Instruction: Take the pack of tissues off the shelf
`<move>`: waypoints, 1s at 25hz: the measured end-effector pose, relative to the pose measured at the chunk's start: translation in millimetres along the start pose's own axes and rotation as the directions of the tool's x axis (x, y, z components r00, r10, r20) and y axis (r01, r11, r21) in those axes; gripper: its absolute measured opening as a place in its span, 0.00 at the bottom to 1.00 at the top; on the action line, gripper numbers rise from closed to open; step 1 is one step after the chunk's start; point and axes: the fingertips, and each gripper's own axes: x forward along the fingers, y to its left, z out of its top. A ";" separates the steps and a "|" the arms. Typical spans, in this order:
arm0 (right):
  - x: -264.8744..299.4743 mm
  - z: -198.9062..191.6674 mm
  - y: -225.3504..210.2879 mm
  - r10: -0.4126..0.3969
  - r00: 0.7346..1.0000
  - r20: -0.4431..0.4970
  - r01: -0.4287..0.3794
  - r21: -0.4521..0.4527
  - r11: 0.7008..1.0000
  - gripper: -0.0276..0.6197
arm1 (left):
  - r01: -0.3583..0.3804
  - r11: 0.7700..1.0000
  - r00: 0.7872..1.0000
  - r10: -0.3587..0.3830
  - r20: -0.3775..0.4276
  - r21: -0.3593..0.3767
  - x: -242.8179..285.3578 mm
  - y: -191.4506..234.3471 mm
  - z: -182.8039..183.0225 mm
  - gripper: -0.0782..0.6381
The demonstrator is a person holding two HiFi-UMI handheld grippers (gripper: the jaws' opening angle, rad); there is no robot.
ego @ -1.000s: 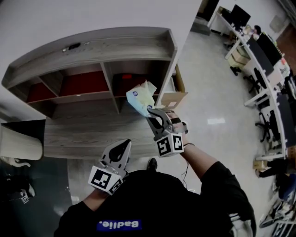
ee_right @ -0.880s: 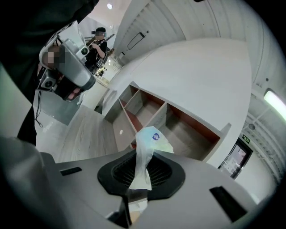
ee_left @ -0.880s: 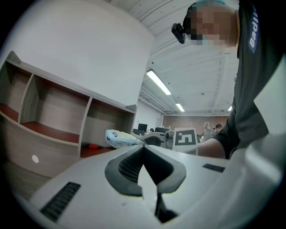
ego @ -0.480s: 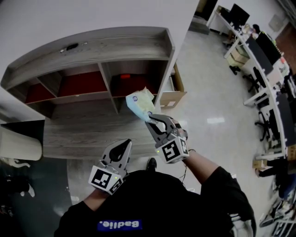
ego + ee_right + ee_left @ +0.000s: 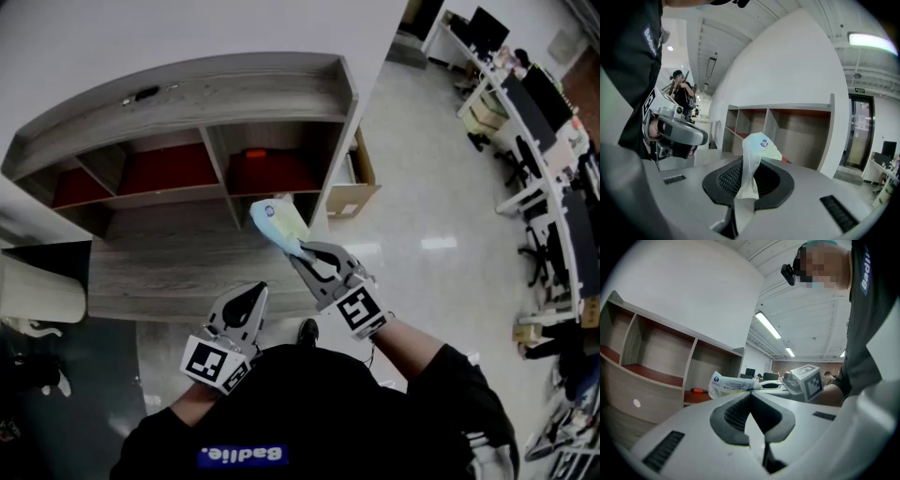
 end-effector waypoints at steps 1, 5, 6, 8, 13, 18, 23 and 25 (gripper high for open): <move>0.0 0.4 2.2 0.009 1.000 0.007 -0.009 0.028 1.000 0.13 | 0.000 1.000 1.000 0.000 0.000 -0.001 -0.2 0.5 0.0 0.11; -1.4 1.1 10.2 0.028 0.999 0.025 -0.031 0.149 0.988 0.13 | 0.000 1.000 1.000 0.000 0.001 -0.001 -1.0 0.8 0.3 0.11; -1.8 1.3 11.9 0.034 0.999 0.030 -0.038 0.167 0.985 0.13 | 0.000 1.000 1.000 0.000 0.000 -0.002 -0.8 1.4 0.2 0.11; -2.6 2.4 15.3 0.050 0.998 0.049 -0.058 0.190 0.980 0.13 | -0.003 1.000 1.000 0.003 -0.002 -0.003 -0.7 2.6 -0.4 0.11; -6.0 10.6 22.4 0.077 0.992 0.104 -0.099 0.232 0.968 0.13 | 0.003 1.000 1.000 -0.003 0.000 -0.006 -0.4 1.8 0.1 0.11; -6.5 12.6 27.0 0.087 0.990 0.114 -0.114 0.251 0.961 0.13 | 0.007 1.000 1.000 -0.007 0.003 -0.009 1.5 3.2 1.1 0.11; -3.7 11.7 31.7 0.086 0.988 0.125 -0.117 0.268 0.956 0.13 | 0.013 1.000 1.000 -0.013 0.001 -0.011 1.0 5.6 0.1 0.11; -3.8 12.8 32.5 0.082 0.989 0.127 -0.114 0.273 0.955 0.13 | 0.015 1.000 1.000 -0.015 0.001 -0.010 0.6 5.6 0.1 0.11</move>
